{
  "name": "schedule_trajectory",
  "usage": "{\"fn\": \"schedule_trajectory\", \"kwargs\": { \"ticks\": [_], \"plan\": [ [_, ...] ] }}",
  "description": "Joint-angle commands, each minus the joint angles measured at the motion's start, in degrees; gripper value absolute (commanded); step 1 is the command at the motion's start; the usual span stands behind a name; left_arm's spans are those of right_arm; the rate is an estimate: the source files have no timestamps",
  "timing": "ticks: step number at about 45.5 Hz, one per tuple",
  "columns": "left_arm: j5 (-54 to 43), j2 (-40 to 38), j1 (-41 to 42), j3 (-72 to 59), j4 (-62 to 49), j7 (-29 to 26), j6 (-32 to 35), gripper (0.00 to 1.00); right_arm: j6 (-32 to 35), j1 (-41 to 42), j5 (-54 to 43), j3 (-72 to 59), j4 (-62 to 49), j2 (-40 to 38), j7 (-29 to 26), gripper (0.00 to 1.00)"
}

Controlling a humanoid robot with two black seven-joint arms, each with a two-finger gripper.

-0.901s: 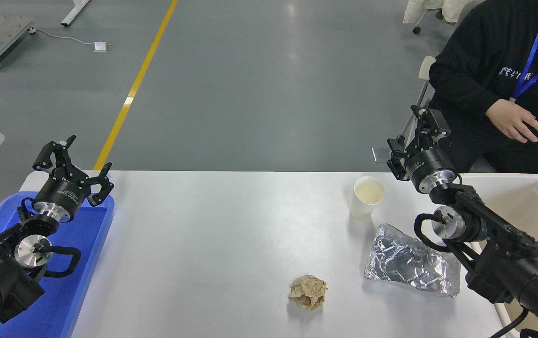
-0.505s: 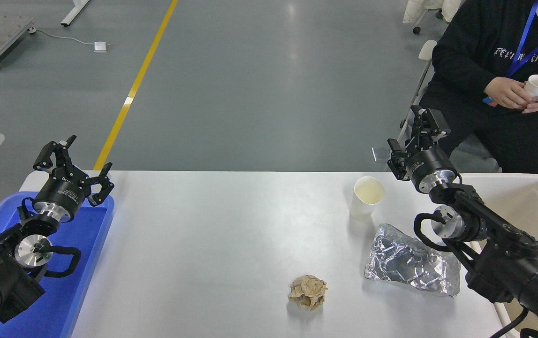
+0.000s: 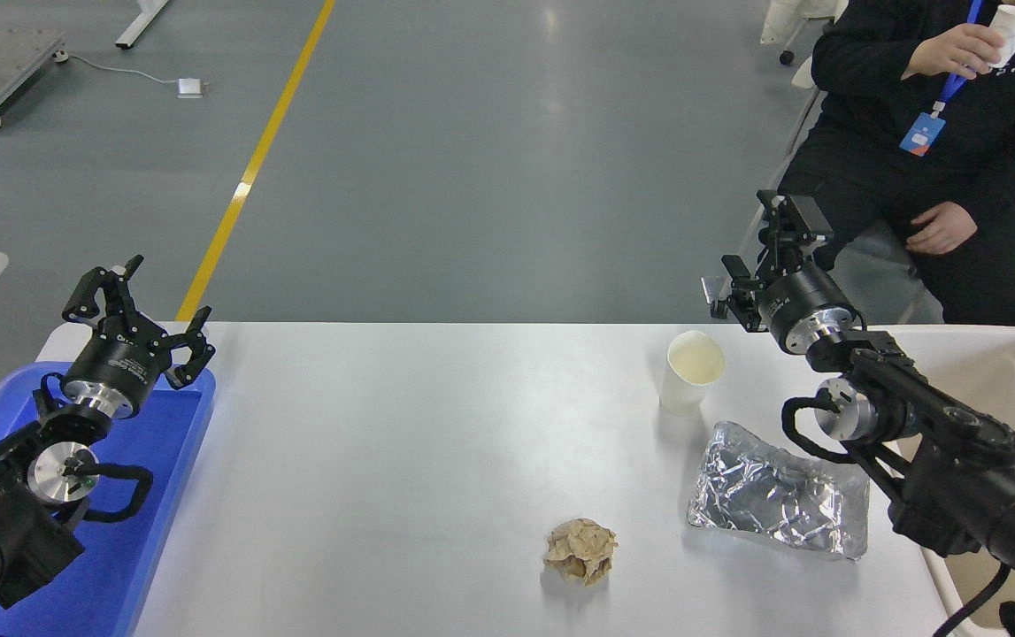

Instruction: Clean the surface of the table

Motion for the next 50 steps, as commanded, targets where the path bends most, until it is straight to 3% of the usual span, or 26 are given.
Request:
{"fn": "schedule_trajectory", "kwargs": {
  "ticks": [1,9,23,32,50],
  "plan": [
    [0.0,0.04,0.04,0.0,0.0,0.05,-0.01,1.0,0.63,6.59,-1.1,-12.91,-0.41,-3.38,-1.73,1.0],
    [-0.09,-0.05,0.04,0.0,0.0,0.05,-0.01,1.0,3.44,14.5,-4.09,-25.3,-0.33,-6.71,-6.47,1.0],
    [0.0,0.04,-0.04,-0.09,0.0,0.05,-0.01,1.0,17.14,28.39,-14.63,-45.52,-0.41,-9.35,-14.39,1.0],
    [-0.09,0.04,0.04,-0.09,0.0,0.05,-0.01,1.0,26.12,30.6,-24.3,-54.75,-0.32,-8.83,-14.74,1.0],
    [-0.09,-0.05,-0.05,-0.09,0.0,0.05,-0.01,1.0,27.35,29.19,-27.74,-60.56,-5.07,0.05,-15.71,1.0]
  ]
}}
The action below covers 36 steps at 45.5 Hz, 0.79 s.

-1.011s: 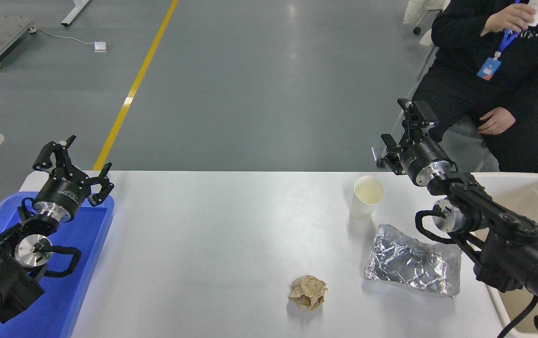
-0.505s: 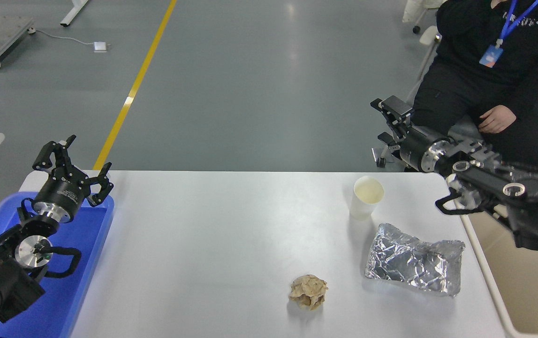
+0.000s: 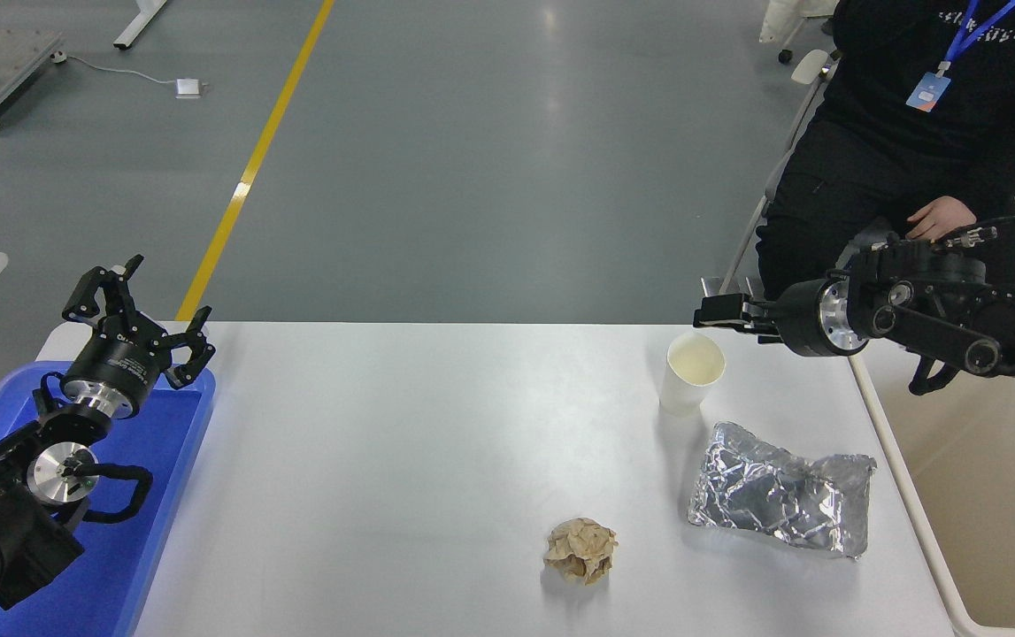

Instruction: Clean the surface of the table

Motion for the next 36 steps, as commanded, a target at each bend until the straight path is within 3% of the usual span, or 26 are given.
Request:
{"fn": "schedule_trajectory", "kwargs": {
  "ticks": [1,36],
  "plan": [
    [-0.04,0.0,0.03,0.0,0.0,0.0,0.0,1.0,1.8,-0.49,-2.29,-4.24,-4.23,5.7,-0.91,1.0],
    [-0.04,0.0,0.03,0.0,0.0,0.0,0.0,1.0,4.43,-8.13,-1.05,-4.5,-27.08,17.83,-1.08,1.0]
  ]
}}
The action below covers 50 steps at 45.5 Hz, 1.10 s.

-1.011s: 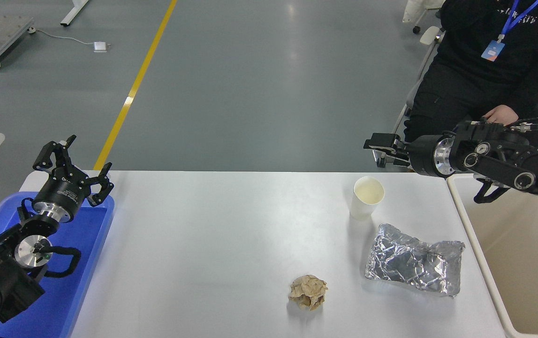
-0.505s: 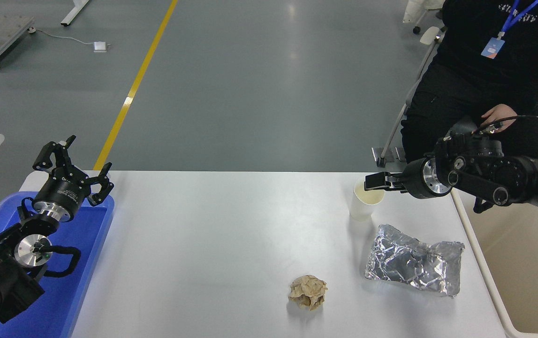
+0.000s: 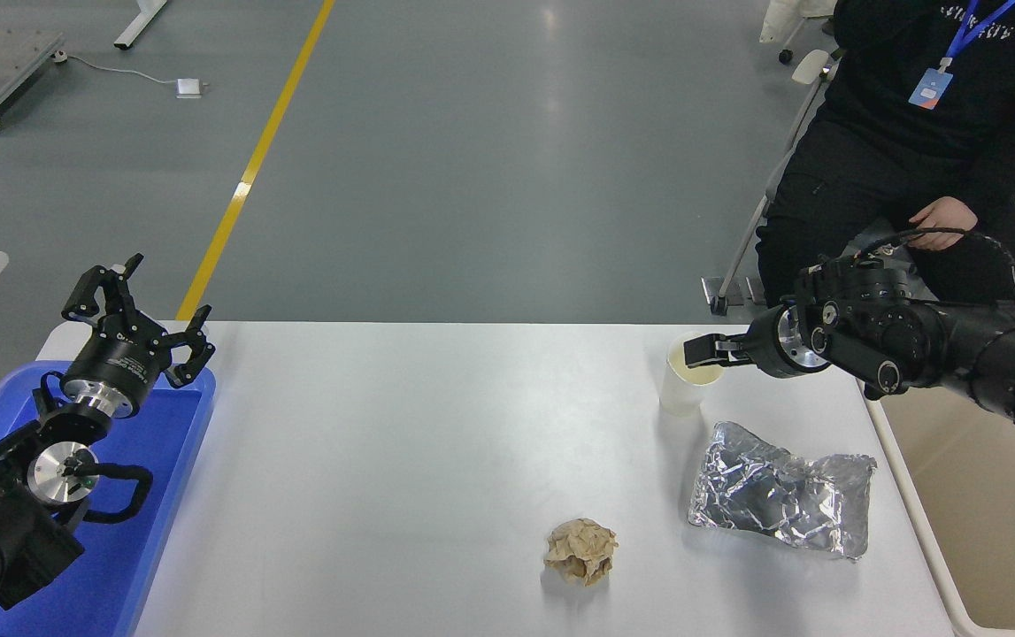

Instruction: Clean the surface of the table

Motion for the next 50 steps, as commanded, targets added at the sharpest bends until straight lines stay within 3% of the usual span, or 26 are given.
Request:
{"fn": "schedule_trajectory", "kwargs": {
  "ticks": [1,10,19,20,22,25,50],
  "plan": [
    [0.08,0.03,-0.03,0.0,0.0,0.0,0.0,1.0,0.26,-3.37,0.18,0.21,-8.83,5.23,0.07,1.0],
    [-0.01,0.03,-0.03,0.0,0.0,0.0,0.0,1.0,0.26,-6.53,0.18,-0.14,-15.61,9.97,0.25,0.95],
    [-0.01,0.03,-0.03,0.0,0.0,0.0,0.0,1.0,0.09,-7.94,0.18,-0.23,-17.01,11.21,0.25,0.72],
    [-0.01,0.03,-0.03,0.0,0.0,0.0,0.0,1.0,0.09,-8.03,0.18,-0.23,-17.28,11.21,0.25,0.67],
    [-0.01,0.03,0.06,0.0,0.0,0.0,0.0,1.0,0.09,-8.29,0.18,-0.23,-18.07,11.21,0.25,0.48],
    [-0.01,-0.05,-0.03,0.0,0.0,0.0,0.0,1.0,0.35,-8.29,0.09,-0.32,-18.86,11.21,0.16,0.0],
    [-0.01,0.03,0.06,0.0,0.0,0.0,0.0,1.0,5.53,-5.22,0.88,0.82,-20.62,11.21,0.86,0.0]
  ]
}}
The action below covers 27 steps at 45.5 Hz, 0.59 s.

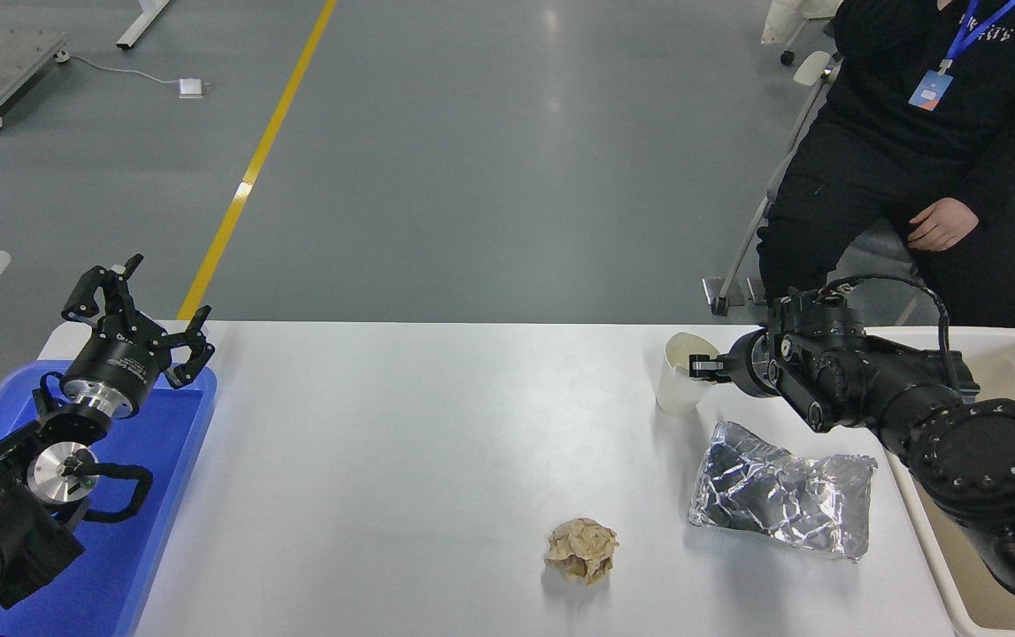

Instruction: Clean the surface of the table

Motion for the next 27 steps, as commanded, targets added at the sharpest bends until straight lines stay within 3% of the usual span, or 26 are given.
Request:
{"fn": "schedule_trajectory", "kwargs": {
  "ticks": [1,13,27],
  "plan": [
    [-0.01,0.01,0.06,0.0,0.0,0.0,0.0,1.0,3.19,2.08,0.96,0.4,-0.54,0.1,0.53,0.0],
    [-0.01,0.01,0.06,0.0,0.0,0.0,0.0,1.0,8.81,6.56,3.34,0.31,-0.54,-3.76,1.33,0.0],
    [-0.01,0.01,0.06,0.0,0.0,0.0,0.0,1.0,22.25,16.13,3.6,-0.57,0.08,-15.88,7.47,0.0]
  ]
}}
